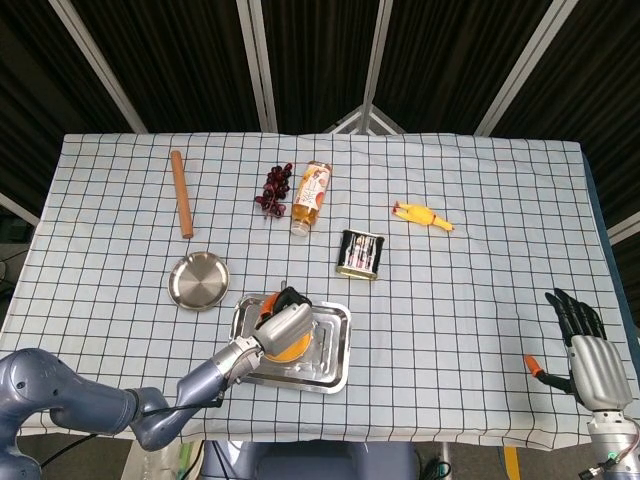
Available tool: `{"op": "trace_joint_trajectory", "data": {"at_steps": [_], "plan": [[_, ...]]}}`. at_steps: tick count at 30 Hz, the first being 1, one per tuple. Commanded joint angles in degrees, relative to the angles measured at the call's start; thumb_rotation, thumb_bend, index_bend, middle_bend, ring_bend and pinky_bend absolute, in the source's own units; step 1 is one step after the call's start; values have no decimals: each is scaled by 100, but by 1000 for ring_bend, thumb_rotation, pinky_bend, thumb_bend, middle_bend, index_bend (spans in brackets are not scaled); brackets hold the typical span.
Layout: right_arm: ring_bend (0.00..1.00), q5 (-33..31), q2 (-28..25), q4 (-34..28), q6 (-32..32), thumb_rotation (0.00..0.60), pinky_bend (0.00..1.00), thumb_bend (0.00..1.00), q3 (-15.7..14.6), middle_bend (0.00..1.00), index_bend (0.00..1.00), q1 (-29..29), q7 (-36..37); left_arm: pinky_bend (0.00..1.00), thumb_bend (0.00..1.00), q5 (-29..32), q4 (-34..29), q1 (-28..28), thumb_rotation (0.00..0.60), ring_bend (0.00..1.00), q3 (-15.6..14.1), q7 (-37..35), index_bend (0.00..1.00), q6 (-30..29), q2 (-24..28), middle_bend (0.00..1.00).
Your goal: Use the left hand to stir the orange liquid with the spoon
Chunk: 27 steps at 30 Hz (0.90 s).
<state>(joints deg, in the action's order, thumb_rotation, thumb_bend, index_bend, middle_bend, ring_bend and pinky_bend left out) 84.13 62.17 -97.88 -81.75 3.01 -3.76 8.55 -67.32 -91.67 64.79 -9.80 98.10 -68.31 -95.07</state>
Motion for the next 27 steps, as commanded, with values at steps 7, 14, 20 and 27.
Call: {"op": "trace_joint_trajectory", "data": {"at_steps": [7, 14, 20, 27], "plan": [[0, -5, 2, -2, 10, 600, 0, 339, -1, 0, 0, -2, -1, 1000, 604, -403, -246, -41, 600, 1000, 120, -180, 783, 124, 177, 1000], [0, -42, -4, -31, 45, 600, 0, 338, -2, 0, 0, -5, 31, 1000, 605, -573, -493, -86, 600, 1000, 178, -226, 783, 156, 520, 1000], [0, -77, -16, -44, 77, 600, 0, 339, 7, 0, 0, -13, 62, 1000, 604, -629, -594, -169, 600, 1000, 153, -268, 783, 210, 758, 1000], [0, -66, -20, -56, 74, 600, 0, 339, 2, 0, 0, -11, 52, 1000, 604, -690, -429, -285, 600, 1000, 176, -421, 783, 348, 881, 1000]]}}
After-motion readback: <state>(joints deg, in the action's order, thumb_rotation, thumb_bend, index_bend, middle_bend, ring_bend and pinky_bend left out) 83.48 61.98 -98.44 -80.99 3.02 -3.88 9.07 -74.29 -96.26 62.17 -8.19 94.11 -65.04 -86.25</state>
